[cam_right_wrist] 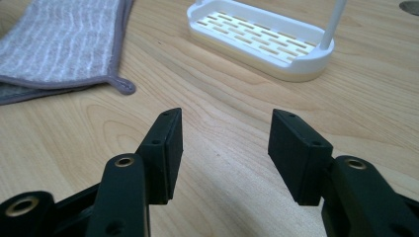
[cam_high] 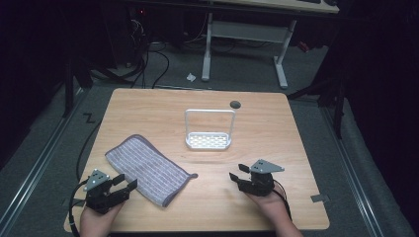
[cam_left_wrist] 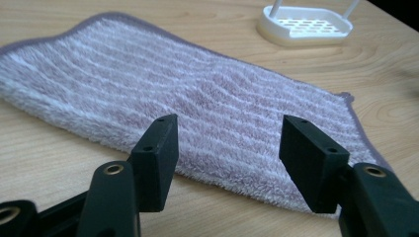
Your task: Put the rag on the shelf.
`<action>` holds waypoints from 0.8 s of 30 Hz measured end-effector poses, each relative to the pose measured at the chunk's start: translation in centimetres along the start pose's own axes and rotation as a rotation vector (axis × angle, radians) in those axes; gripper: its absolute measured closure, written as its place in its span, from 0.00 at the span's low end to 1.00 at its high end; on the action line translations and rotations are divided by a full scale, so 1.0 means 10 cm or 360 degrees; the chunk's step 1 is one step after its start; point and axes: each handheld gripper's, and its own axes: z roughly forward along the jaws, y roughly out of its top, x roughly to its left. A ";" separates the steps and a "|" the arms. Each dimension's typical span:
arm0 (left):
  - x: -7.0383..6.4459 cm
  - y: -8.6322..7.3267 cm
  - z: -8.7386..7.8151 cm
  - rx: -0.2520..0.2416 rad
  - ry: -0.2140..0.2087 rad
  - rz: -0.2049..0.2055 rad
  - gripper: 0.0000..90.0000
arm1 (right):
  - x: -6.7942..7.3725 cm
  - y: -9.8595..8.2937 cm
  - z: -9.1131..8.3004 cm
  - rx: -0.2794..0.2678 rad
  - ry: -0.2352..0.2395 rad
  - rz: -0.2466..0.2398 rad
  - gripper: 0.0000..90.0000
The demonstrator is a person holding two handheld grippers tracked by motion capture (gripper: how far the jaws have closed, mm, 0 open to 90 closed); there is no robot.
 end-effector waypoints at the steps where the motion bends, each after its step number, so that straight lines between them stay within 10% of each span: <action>1: 0.00 0.00 0.01 0.0005 0.0006 0.0001 0.45 | 0.00 -0.01 0.01 0.0012 -0.0009 -0.0013 0.53; 14: -0.03 -0.01 0.06 0.0016 -0.0008 -0.0005 0.44 | 0.13 0.02 0.03 -0.0007 -0.0047 -0.0056 0.60; 20: -0.32 0.00 0.12 0.0056 -0.0046 0.0068 0.83 | 0.45 0.29 0.36 -0.0003 0.0191 -0.0095 0.77; 24: -0.44 -0.02 0.24 0.0149 -0.0040 0.0141 0.91 | 0.73 0.51 0.73 0.0025 0.0316 -0.0168 0.96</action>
